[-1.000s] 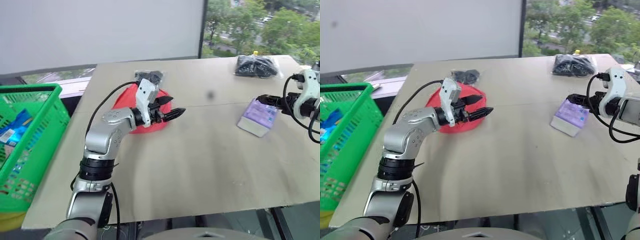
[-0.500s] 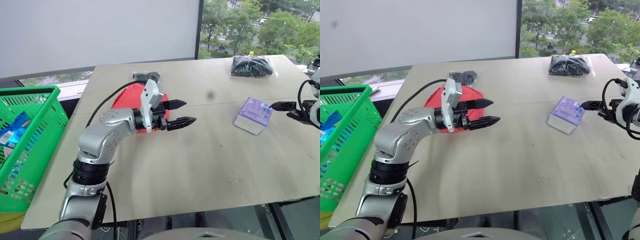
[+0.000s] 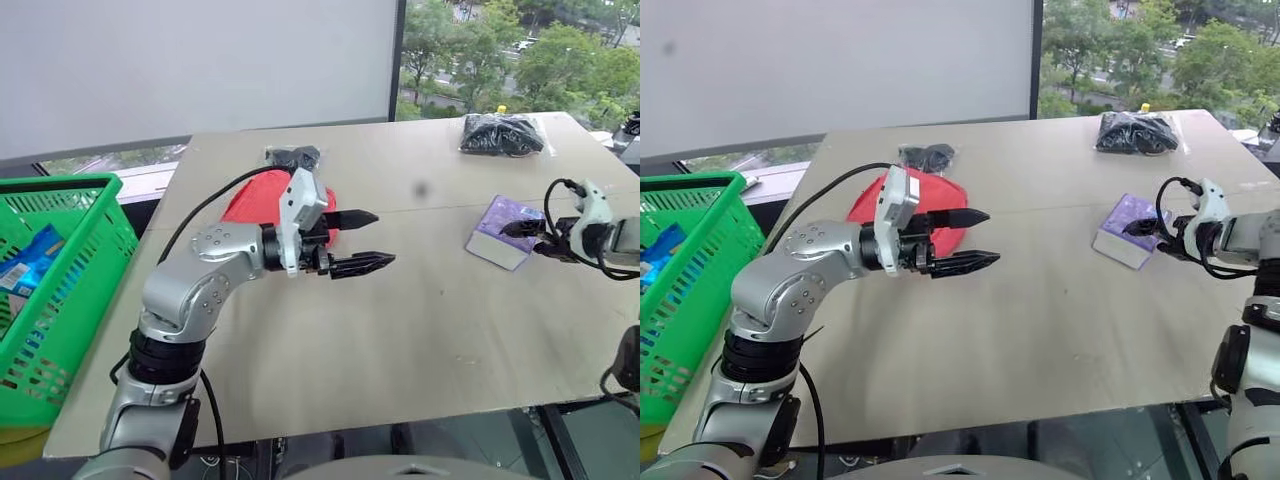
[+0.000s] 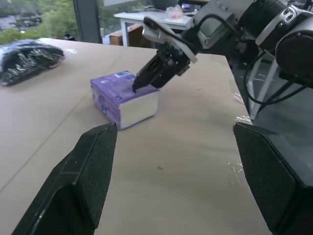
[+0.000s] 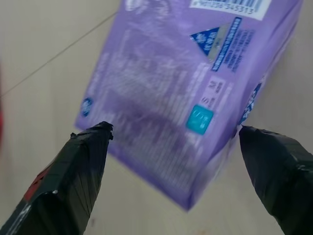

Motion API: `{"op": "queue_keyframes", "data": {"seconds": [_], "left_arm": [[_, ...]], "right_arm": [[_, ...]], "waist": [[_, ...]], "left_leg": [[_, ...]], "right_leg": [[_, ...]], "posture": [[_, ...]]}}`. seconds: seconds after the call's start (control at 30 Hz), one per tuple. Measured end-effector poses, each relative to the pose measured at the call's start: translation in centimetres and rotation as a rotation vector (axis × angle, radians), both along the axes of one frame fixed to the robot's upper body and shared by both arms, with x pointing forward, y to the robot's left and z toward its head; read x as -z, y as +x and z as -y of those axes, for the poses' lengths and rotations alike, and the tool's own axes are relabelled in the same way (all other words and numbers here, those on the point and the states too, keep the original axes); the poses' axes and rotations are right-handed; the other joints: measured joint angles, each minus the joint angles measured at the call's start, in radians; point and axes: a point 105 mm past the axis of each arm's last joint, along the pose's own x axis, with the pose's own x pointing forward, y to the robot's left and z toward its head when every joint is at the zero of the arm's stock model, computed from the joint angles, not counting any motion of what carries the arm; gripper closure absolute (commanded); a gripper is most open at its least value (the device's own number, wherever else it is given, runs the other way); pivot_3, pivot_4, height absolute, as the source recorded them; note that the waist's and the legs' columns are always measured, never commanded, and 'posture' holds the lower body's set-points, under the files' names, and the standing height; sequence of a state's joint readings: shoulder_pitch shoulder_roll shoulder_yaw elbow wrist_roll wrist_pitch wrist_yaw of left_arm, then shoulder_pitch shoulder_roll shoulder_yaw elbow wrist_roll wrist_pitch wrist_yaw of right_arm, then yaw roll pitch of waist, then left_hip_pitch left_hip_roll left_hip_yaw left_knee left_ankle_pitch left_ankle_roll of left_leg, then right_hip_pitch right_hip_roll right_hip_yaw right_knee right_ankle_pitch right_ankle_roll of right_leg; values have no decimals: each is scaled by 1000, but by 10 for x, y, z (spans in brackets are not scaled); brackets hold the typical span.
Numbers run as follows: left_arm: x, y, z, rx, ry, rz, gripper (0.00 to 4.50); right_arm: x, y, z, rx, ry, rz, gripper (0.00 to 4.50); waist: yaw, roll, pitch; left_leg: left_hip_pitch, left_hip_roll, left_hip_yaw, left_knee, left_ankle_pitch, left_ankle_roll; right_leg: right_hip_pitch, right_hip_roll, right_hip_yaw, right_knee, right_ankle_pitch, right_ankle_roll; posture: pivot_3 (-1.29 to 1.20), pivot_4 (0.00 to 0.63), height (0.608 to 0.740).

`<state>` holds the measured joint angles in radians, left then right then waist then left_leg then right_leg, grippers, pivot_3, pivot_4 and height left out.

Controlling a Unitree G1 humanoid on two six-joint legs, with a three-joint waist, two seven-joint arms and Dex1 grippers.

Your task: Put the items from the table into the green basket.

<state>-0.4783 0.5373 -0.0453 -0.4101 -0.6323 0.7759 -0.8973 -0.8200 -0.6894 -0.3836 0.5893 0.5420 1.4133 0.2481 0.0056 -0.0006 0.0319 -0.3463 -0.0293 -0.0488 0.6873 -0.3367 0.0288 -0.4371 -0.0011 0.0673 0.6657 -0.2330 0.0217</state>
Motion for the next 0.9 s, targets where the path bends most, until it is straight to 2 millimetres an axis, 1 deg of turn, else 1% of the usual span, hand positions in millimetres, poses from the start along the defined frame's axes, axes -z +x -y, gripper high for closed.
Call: {"op": "queue_keyframes", "data": {"seconds": [0.07,0.13,0.17,0.2,0.23,0.27,0.33,0.4,0.47,0.53,0.6,0.63,0.7,0.77,0.83,0.9], "left_arm": [[1,1,-1,-22,-4,-5,540],[-1,1,-2,-31,-16,-10,540],[-2,0,-2,-33,-20,-11,540],[-3,-2,-2,-31,-21,-11,540],[-3,-2,-2,-31,-21,-12,540],[-4,-3,-2,-33,-31,-29,540],[-4,-3,-3,-41,-38,-43,540],[-2,0,-4,-72,-47,-80,540],[-1,3,-4,-104,-55,-105,540],[5,12,-3,-179,-83,-180,540],[15,21,-3,-248,-122,-306,540],[18,24,0,-265,-158,-381,540],[18,26,6,-268,-203,-458,540],[15,30,7,-286,-249,-513,540],[11,34,3,-306,-287,-551,540],[9,37,1,-316,-324,-591,540]], "right_arm": [[6,1,1,16,-14,-15,1702],[6,3,0,19,-27,-9,2471],[5,4,0,20,-35,-5,2886],[5,6,0,26,-44,4,3423],[5,7,1,28,-47,9,3774],[5,9,0,24,-57,21,4226],[7,10,0,14,-88,35,4263],[9,12,-1,-40,-176,112,4263],[8,12,-4,-76,-192,160,4263],[1,6,-13,-158,-213,234,4263],[-16,-1,-37,-292,-193,335,4263],[-30,-7,-54,-381,-175,405,4263],[-51,-15,-78,-493,-169,507,4263],[-70,-26,-107,-610,-151,605,4263],[-78,-37,-137,-705,-92,669,4263],[-79,-45,-158,-770,-57,696,4263]], "waist": [[9,0,0],[12,-3,-3],[11,-5,-5],[11,-7,-7],[10,-7,-7],[10,-7,-7],[11,-8,-8],[12,-8,-10],[12,-8,-11],[12,-8,-11],[9,-7,-11],[8,-7,-11],[8,-7,-11],[9,-7,-11],[9,-7,-11],[10,-7,-11]], "left_leg": [[0,0,0,0,0,0],[0,0,-1,0,0,0],[0,0,-1,0,0,0],[2,0,-1,0,0,0],[3,0,-1,-1,0,0],[3,0,-1,0,0,0],[4,0,-2,-1,0,0],[4,0,-4,0,0,0],[4,0,-4,0,0,0],[3,0,-5,0,0,0],[3,0,-6,0,0,0],[2,0,-7,0,0,0],[2,0,-8,0,0,0],[2,0,-10,0,0,-1],[2,0,-11,0,1,-3],[2,-1,-12,0,2,-4]], "right_leg": [[0,0,0,0,0,0],[0,0,-1,0,0,0],[1,0,-1,0,0,0],[3,0,-1,-1,0,0],[4,0,-1,-2,0,0],[4,0,-1,-2,0,0],[5,0,-2,-2,0,0],[6,0,-3,-2,0,0],[6,0,-3,-2,0,0],[6,0,-4,-2,0,0],[5,0,-4,-2,0,0],[4,0,-5,-2,0,0],[4,0,-6,-2,0,0],[4,0,-8,-3,0,0],[4,-1,-8,-2,0,0],[4,-2,-9,-2,0,0]], "posture": [[110,0,740],[120,0,740],[120,0,740],[125,0,740],[125,0,740],[133,0,740],[129,0,740],[123,0,740],[102,0,740],[87,0,740],[83,0,740],[72,0,740],[65,0,740],[62,0,740],[63,0,740],[66,0,740]]}}
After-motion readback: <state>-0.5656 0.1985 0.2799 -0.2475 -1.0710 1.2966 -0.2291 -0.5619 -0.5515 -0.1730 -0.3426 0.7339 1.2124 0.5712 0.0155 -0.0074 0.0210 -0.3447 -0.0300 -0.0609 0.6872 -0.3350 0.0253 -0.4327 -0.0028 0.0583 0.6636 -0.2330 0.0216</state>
